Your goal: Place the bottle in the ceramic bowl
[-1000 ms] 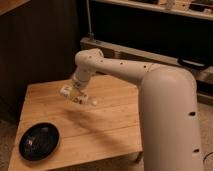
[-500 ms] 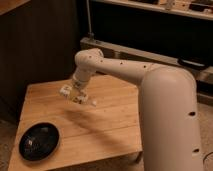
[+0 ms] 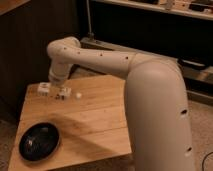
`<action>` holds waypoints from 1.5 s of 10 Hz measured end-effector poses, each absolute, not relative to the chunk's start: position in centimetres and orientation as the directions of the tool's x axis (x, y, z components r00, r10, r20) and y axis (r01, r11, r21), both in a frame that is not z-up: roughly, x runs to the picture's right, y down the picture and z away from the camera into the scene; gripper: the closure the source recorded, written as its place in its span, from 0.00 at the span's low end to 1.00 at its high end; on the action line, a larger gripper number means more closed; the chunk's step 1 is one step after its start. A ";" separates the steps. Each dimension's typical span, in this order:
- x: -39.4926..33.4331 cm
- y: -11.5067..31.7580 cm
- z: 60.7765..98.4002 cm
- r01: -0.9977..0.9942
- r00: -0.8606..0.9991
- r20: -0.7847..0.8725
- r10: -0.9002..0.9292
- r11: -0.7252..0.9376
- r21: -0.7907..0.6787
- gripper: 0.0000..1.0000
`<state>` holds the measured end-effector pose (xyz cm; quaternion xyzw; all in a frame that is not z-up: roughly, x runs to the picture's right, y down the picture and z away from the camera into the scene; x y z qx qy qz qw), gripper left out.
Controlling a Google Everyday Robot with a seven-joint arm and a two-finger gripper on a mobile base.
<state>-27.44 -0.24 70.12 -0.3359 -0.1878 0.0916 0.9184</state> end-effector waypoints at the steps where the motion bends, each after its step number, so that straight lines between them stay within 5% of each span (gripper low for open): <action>1: -29.7 0.2 68.3 0.014 0.913 0.324 0.250 0.772 -0.636 1.00; 6: -39.0 7.5 63.9 0.299 0.863 0.501 0.060 0.739 -0.604 1.00; 15: -41.1 18.7 69.8 0.499 0.793 0.610 0.005 0.570 -0.653 0.96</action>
